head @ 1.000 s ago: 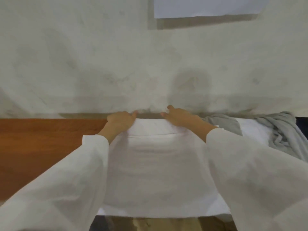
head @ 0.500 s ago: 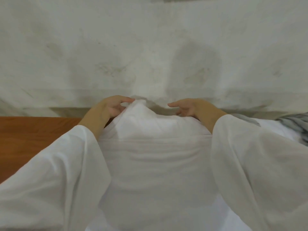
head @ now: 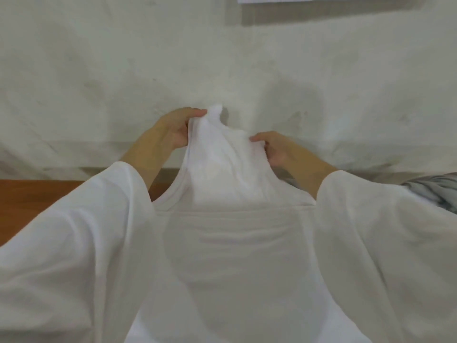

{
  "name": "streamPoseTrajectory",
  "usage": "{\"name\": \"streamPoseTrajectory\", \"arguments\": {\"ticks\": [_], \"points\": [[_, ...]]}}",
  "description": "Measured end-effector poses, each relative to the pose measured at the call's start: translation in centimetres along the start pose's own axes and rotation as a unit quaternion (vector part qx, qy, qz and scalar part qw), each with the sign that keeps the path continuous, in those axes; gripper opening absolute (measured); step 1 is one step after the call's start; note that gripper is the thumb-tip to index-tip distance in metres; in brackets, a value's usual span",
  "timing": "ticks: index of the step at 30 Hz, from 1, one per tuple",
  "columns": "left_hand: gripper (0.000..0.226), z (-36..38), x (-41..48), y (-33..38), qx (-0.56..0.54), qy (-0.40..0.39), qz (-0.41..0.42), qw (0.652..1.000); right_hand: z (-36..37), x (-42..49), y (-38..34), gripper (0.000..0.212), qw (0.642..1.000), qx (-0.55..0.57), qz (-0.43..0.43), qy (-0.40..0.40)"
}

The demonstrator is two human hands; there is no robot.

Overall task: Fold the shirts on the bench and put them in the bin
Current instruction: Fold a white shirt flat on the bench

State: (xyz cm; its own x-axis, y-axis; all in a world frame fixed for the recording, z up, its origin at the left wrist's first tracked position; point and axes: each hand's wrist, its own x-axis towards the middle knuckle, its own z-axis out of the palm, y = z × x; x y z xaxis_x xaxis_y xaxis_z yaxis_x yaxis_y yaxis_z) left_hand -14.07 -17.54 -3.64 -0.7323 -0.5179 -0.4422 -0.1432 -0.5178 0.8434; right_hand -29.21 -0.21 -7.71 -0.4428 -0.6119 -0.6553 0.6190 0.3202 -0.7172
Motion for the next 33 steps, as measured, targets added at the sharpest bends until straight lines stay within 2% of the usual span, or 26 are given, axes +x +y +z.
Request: {"name": "streamPoseTrajectory", "arguments": {"ticks": [1, 3, 6, 7, 8, 13, 14, 16, 19, 22, 25, 27, 31, 33], "points": [[0.004, 0.3, -0.5, 0.5, -0.004, -0.014, 0.017, 1.0, 0.0, -1.1, -0.9, 0.004, 0.999, 0.04, -0.031, -0.001], [0.03, 0.6, -1.4, 1.3, -0.016, -0.034, 0.045, 0.998, 0.0, -2.8, -2.5, 0.007, 0.992, 0.091, -0.085, 0.002], [0.038, 1.3, -4.3, 2.7, 0.013, -0.009, 0.082, 0.996, 0.1, -5.7, -4.8, 0.06, 0.981, 0.066, -0.179, 0.031], [0.037, 1.5, -5.5, 3.0, 0.034, 0.002, 0.098, 0.995, 0.1, -7.0, -5.3, 0.07, 0.976, 0.049, -0.205, 0.052], [0.036, 1.7, -6.8, 3.4, 0.057, 0.004, 0.112, 0.992, 0.3, -8.5, -5.7, 0.07, 0.971, 0.029, -0.227, 0.076], [0.017, 2.1, -15.0, 3.0, 0.113, 0.034, 0.197, 0.973, 0.8, -16.2, -3.6, 0.019, 0.926, -0.14, -0.341, 0.084], [0.019, 2.1, -17.6, 2.3, 0.136, 0.049, 0.223, 0.964, 0.8, -18.4, -2.3, 0.016, 0.914, -0.167, -0.36, 0.087], [0.025, 1.6, -22.0, -0.1, 0.2, 0.075, 0.263, 0.941, 0.6, -22.0, 1.1, 0.023, 0.891, -0.211, -0.388, 0.101], [0.029, -0.4, -27.3, -6.2, 0.329, 0.089, 0.275, 0.899, -0.6, -26.0, 8.8, 0.023, 0.858, -0.291, -0.398, 0.143], [0.026, -2.6, -29.7, -13.8, 0.445, 0.134, 0.225, 0.856, -2.1, -27.3, 16.6, 0.016, 0.84, -0.387, -0.346, 0.158], [0.023, -3.8, -29.6, -18.6, 0.52, 0.177, 0.171, 0.818, -2.7, -26.7, 19.8, 0.009, 0.819, -0.471, -0.295, 0.143], [0.021, -3.8, -29.7, -19.1, 0.525, 0.195, 0.179, 0.809, -2.8, -26.7, 19.4, 0.01, 0.815, -0.456, -0.32, 0.16], [0.016, -2.9, -32.0, -17.5, 0.405, 0.257, 0.243, 0.843, -2.6, -28.8, 18.0, 0.013, 0.778, -0.421, -0.426, 0.192], [0.017, -2.8, -33.2, -17.6, 0.395, 0.263, 0.267, 0.839, -2.6, -29.6, 18.7, 0.013, 0.759, -0.433, -0.447, 0.194]]}}
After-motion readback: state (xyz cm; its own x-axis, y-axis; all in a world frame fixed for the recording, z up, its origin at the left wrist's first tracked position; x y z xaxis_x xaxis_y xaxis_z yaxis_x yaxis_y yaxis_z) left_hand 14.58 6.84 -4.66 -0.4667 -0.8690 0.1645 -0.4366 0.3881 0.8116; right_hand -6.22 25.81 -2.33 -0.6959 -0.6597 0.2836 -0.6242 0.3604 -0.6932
